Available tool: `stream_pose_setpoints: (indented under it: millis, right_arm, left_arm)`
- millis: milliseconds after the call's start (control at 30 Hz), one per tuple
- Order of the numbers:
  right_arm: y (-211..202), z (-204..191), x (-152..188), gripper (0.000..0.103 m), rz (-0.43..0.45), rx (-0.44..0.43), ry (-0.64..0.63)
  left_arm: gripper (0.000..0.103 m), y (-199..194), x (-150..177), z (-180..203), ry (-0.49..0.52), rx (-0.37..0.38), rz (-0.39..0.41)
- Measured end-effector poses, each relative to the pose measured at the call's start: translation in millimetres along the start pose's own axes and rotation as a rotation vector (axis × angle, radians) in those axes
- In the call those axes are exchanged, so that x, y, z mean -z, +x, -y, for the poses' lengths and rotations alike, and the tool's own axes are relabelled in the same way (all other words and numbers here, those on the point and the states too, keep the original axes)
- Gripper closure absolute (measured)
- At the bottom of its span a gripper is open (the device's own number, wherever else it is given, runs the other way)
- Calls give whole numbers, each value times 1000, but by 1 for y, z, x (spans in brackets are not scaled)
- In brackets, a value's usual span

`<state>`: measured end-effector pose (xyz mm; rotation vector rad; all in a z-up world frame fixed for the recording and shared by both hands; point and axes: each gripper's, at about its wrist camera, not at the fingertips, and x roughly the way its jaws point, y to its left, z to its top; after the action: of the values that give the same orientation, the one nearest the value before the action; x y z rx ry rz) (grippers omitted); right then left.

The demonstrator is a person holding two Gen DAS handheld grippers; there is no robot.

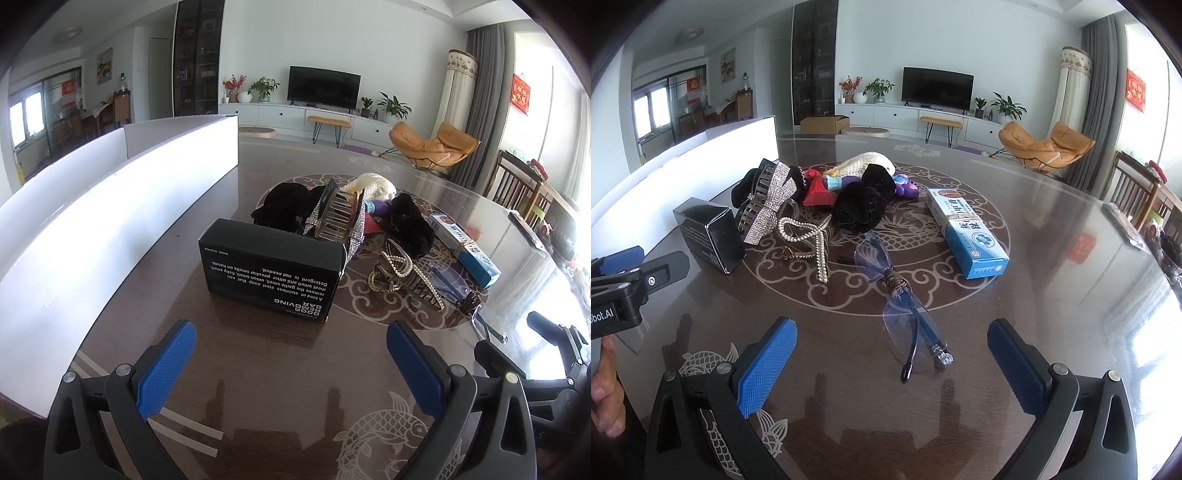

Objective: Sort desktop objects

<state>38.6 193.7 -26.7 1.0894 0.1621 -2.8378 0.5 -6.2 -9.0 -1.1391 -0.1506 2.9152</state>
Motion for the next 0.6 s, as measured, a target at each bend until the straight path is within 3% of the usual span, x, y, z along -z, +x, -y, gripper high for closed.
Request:
stream_pose_setpoints:
  millis: [300,600]
  right_arm:
    - [6,-1,0,0,-28,-8,-7]
    - [26,0,-1,0,-99,-20,-6]
  left_arm:
    - [0,3,2,1,8,-14,-18]
    - [0,22,5,-3,-10,-51,-116]
